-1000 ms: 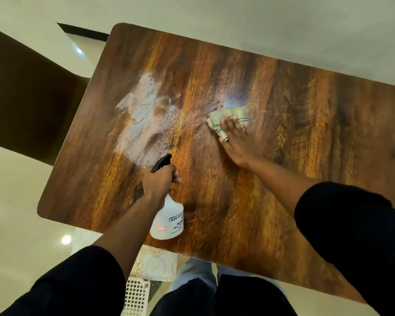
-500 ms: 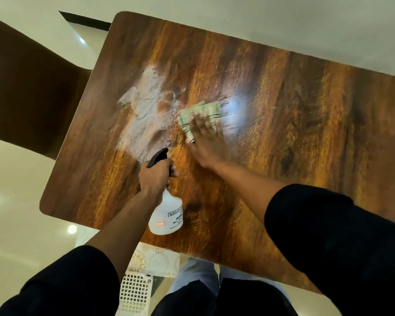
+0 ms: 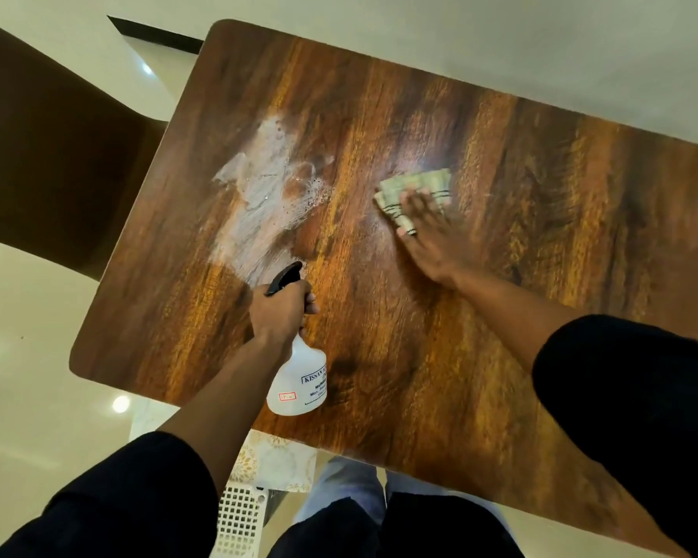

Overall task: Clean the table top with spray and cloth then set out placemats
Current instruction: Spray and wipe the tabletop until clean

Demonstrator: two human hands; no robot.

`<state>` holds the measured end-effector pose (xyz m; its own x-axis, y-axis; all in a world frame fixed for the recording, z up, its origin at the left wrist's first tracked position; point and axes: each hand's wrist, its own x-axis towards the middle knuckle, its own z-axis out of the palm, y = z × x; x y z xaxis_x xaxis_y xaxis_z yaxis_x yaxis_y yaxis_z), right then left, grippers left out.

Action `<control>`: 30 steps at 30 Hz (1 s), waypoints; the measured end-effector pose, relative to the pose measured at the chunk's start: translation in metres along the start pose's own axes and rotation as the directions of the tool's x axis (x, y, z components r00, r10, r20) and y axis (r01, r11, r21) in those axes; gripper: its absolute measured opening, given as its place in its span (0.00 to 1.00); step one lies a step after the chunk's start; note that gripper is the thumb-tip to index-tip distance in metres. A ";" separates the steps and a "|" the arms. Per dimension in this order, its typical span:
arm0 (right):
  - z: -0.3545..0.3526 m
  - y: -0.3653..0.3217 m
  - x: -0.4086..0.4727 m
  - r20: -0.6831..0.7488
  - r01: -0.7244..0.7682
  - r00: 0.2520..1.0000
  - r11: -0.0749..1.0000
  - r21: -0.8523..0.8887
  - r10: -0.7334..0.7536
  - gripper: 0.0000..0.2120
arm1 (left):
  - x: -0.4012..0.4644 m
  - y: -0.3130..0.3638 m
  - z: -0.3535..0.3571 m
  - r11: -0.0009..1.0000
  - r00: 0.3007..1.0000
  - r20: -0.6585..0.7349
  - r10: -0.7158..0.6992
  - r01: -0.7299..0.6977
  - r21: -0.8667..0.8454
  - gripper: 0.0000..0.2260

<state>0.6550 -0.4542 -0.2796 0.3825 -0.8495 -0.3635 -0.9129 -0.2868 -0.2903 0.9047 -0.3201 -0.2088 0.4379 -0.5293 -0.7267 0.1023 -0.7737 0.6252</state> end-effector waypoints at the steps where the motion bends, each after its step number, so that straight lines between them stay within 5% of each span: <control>1: -0.004 0.019 -0.004 -0.019 -0.083 0.996 0.996 0.017 0.084 0.32 | 0.000 0.000 0.002 1.000 1.000 0.011 -0.003 0.003 0.006 0.08; 5: -0.013 0.070 -0.016 -0.055 -0.397 0.913 0.912 0.099 0.404 0.31 | 0.001 0.002 0.013 1.000 0.998 0.054 0.011 -0.011 0.004 0.08; 10: -0.008 0.044 -0.013 -0.040 -0.488 0.865 0.858 0.163 0.499 0.33 | -0.001 0.003 0.023 1.000 0.998 0.063 0.019 -0.019 0.000 0.09; 14: 0.016 -0.024 -0.012 -0.068 -0.351 0.930 0.927 0.133 0.362 0.35 | 0.001 -0.001 0.018 1.000 0.998 0.053 0.030 -0.030 0.007 0.08; 18: 0.041 -0.098 -0.011 -0.022 -0.034 0.999 0.997 0.064 0.035 0.35 | 0.006 -0.005 0.004 1.000 1.000 -0.016 0.012 -0.012 0.013 0.08; 22: 0.052 -0.132 -0.008 0.081 0.272 0.960 0.961 -0.044 -0.268 0.34 | 0.011 -0.006 -0.014 0.999 0.996 -0.091 -0.021 0.019 -0.029 0.08; 25: 0.043 -0.120 0.002 0.117 0.374 0.923 0.925 -0.064 -0.365 0.33 | 0.019 -0.007 -0.026 0.999 0.994 -0.108 -0.031 0.026 -0.045 0.15; 27: 0.036 -0.104 0.013 0.133 0.415 0.905 0.907 -0.073 -0.403 0.32 | 0.022 -0.007 -0.033 0.998 0.995 -0.102 -0.020 0.014 -0.060 0.11; 30: 0.023 -0.087 0.037 0.070 0.289 0.956 0.956 -0.048 -0.285 0.32 | 0.022 -0.003 -0.043 0.997 0.993 -0.115 -0.028 0.019 -0.080 0.07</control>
<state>0.7520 -0.4508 -0.2880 0.6361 -0.6993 -0.3262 -0.7691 -0.5408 -0.3405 0.9523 -0.3147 -0.2143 0.5350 -0.4635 -0.7064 0.1819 -0.7533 0.6320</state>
